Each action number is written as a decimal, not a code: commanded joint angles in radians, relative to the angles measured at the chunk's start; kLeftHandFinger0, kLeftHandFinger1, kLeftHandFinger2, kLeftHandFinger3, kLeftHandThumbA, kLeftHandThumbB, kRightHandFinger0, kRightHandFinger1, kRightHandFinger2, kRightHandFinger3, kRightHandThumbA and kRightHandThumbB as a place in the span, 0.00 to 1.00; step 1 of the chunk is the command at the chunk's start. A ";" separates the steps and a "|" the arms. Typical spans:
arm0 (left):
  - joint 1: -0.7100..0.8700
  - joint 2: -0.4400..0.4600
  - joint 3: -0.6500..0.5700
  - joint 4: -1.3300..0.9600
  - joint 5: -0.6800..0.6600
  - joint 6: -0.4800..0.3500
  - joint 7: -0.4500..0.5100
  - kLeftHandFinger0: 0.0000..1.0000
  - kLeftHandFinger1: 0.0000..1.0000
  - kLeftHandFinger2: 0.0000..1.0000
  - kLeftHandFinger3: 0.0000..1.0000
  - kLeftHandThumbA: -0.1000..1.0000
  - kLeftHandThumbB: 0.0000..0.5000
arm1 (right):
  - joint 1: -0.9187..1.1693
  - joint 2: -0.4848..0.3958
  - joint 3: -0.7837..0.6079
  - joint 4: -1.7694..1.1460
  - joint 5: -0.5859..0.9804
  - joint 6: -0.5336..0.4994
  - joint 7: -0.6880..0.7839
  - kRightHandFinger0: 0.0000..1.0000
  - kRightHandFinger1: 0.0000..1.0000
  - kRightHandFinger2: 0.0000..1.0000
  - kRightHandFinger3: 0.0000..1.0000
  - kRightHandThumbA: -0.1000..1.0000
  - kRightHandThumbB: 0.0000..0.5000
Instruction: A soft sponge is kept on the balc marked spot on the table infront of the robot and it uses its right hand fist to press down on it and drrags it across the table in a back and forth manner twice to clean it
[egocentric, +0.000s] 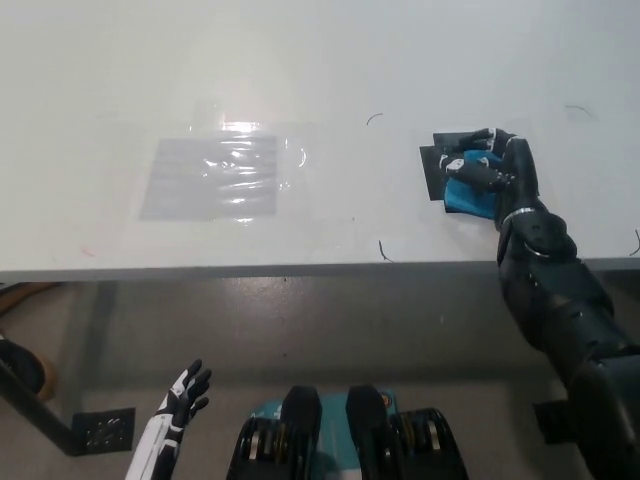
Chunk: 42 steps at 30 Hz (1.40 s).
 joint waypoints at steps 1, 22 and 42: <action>-0.005 0.016 -0.002 -0.022 0.015 -0.046 -0.001 1.00 1.00 1.00 1.00 1.00 0.12 | 0.063 0.015 -0.006 0.034 0.003 0.020 -0.004 0.00 0.00 0.28 0.23 1.00 0.12; -0.010 0.021 -0.007 -0.017 0.019 -0.053 0.001 1.00 1.00 1.00 1.00 1.00 0.10 | -0.023 0.182 0.052 -0.013 -0.030 -0.044 0.073 0.00 0.00 0.25 0.16 1.00 0.29; -0.006 0.017 -0.007 -0.029 0.036 -0.050 0.002 1.00 1.00 1.00 1.00 1.00 0.24 | -0.033 0.355 0.192 -0.014 -0.115 -0.035 0.040 0.00 0.04 0.25 0.23 1.00 0.16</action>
